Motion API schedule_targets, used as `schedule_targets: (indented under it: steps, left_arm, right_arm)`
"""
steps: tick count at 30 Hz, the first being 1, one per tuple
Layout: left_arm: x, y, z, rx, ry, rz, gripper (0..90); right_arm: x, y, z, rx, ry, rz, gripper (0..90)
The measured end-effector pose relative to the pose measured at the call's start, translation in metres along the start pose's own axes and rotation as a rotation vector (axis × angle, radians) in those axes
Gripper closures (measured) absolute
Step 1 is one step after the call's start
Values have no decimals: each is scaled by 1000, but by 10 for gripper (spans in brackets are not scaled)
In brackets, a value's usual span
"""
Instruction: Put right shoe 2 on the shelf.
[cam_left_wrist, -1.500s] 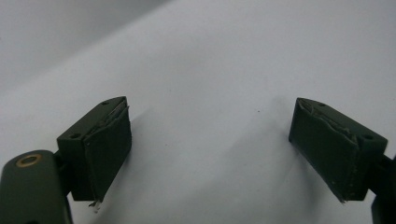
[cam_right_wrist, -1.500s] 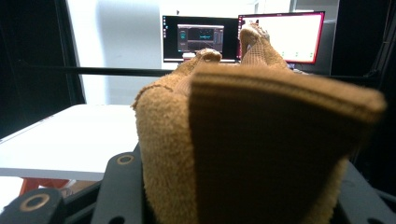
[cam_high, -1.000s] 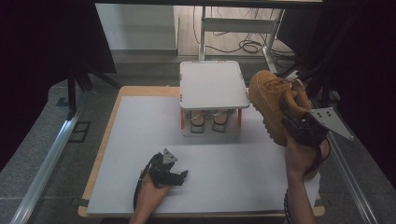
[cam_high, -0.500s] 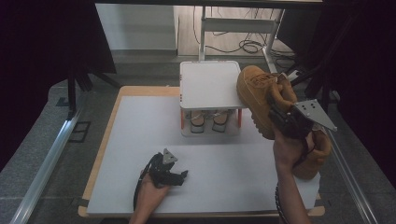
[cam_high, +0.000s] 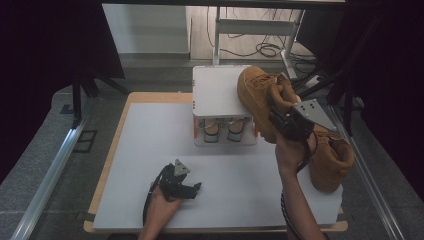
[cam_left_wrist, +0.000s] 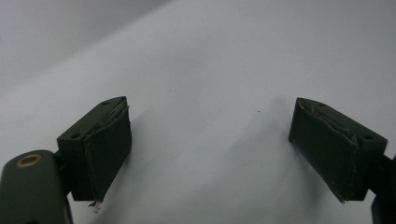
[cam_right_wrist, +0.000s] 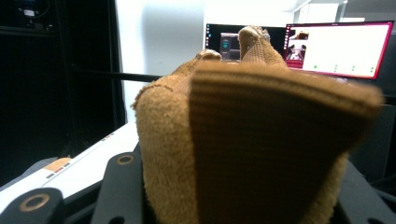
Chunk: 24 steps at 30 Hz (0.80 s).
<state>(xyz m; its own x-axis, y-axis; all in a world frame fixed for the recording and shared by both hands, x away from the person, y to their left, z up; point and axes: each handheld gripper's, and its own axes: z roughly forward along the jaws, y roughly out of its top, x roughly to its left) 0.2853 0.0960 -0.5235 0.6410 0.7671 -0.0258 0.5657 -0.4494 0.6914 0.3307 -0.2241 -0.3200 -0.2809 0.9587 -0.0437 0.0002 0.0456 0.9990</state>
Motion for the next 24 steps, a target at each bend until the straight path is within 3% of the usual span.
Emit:
schedule_targets:
  steps: [24]
  left_arm:
    - [0,0,0,1,3,0,131]
  right_arm:
    - [68,-7,70,-14,67,-12,504]
